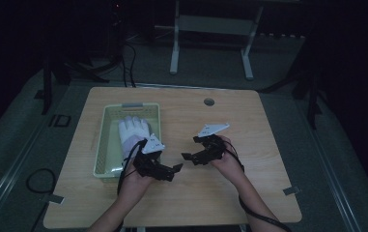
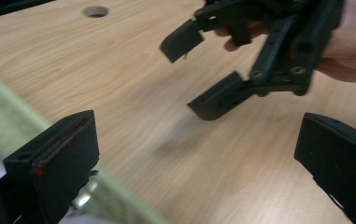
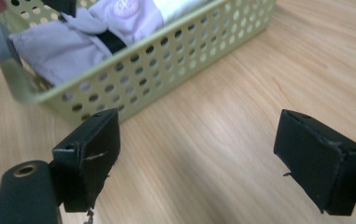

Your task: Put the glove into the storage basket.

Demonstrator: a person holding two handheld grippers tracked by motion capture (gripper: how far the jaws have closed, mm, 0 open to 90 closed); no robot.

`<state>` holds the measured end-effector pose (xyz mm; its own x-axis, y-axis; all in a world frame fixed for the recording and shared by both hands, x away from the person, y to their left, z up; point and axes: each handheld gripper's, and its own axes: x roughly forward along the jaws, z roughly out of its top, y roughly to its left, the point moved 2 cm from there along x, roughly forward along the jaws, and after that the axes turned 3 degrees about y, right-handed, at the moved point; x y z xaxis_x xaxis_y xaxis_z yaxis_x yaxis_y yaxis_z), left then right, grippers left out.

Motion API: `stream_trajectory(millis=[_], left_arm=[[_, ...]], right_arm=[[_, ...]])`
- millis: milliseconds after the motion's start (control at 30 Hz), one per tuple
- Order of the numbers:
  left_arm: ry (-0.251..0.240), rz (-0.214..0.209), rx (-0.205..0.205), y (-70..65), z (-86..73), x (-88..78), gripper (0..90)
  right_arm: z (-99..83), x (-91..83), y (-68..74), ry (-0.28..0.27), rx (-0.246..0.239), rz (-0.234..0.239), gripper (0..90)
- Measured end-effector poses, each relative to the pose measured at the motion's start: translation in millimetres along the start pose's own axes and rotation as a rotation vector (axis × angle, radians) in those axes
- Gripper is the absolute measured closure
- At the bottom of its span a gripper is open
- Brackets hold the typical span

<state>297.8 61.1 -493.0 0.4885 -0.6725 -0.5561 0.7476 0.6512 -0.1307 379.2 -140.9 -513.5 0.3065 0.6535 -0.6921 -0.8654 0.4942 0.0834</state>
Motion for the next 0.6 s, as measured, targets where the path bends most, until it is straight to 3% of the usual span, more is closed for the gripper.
stream_trajectory(millis=[33, 167, 300, 400, 600], left_arm=[[0.000, -0.036, 0.013, -11.6, 0.4, 5.5, 0.3], [0.013, -0.064, 0.040, -23.1, -0.1, 12.9, 0.3], [0.018, -0.120, 0.095, -36.8, -7.0, 28.6, 0.3], [0.044, -0.158, 0.096, -44.0, -13.3, 40.1, 0.3], [0.083, -0.187, 0.120, -55.4, -23.0, 58.0, 0.3]], right_arm=[[-6.6, -4.0, -2.3, -0.003, 0.003, -0.004, 14.6], [-16.0, -9.4, -5.1, -0.004, 0.014, -0.008, 14.6], [-34.9, -17.4, -10.0, 0.007, 0.022, -0.020, 15.4], [-46.8, -21.0, -11.5, 0.019, 0.026, -0.027, 14.8], [-71.3, -25.3, -9.8, 0.030, 0.017, -0.043, 13.9]])
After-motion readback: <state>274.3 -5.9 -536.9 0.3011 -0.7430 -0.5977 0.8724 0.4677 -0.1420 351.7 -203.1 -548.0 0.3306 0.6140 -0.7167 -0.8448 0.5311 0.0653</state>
